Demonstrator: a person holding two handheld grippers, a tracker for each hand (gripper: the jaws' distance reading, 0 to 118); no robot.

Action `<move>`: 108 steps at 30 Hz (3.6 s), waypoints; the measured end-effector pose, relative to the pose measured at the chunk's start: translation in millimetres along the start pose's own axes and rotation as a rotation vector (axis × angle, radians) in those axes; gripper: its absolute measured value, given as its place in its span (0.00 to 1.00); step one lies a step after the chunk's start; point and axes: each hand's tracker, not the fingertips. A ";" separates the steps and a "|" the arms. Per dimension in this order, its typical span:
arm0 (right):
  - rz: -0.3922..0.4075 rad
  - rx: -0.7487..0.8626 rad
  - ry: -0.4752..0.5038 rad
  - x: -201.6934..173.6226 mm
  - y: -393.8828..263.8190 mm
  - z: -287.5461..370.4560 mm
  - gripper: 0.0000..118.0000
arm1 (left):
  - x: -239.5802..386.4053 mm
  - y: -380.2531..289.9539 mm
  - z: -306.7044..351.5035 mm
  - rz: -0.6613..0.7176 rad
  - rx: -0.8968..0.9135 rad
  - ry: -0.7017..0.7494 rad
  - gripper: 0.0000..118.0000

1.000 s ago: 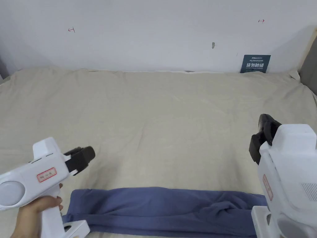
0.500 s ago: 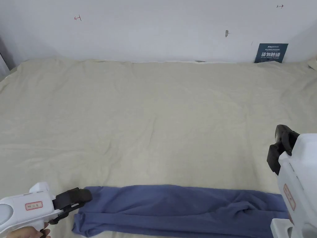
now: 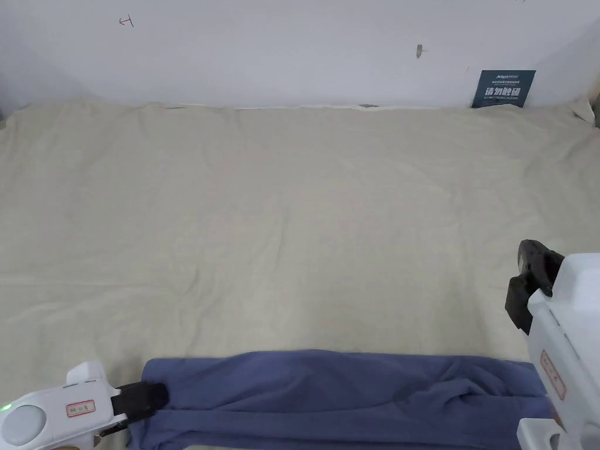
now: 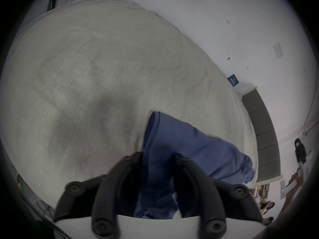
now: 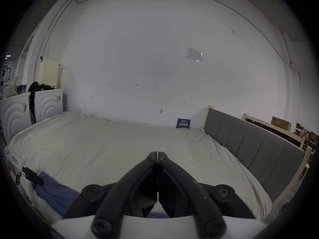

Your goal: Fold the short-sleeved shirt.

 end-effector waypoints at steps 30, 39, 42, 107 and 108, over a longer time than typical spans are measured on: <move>-0.063 0.055 0.007 31.8 5.4 32.8 0.02 | 79.7 6.2 78.1 -0.269 0.118 0.137 0.05; -0.065 0.066 0.007 46.0 3.9 43.6 0.02 | 186.0 -39.1 -4.1 -0.338 -0.047 0.004 0.05; -0.059 0.064 -0.003 52.6 2.5 45.9 0.02 | 210.7 -51.6 -27.3 -0.336 -0.079 -0.036 0.05; -0.047 0.020 0.010 56.2 4.6 36.6 0.02 | 128.7 -31.8 13.9 -0.155 0.056 -0.178 0.28; -0.046 0.019 0.013 54.1 4.6 36.0 0.02 | 117.5 -26.2 12.8 -0.137 0.021 -0.178 0.48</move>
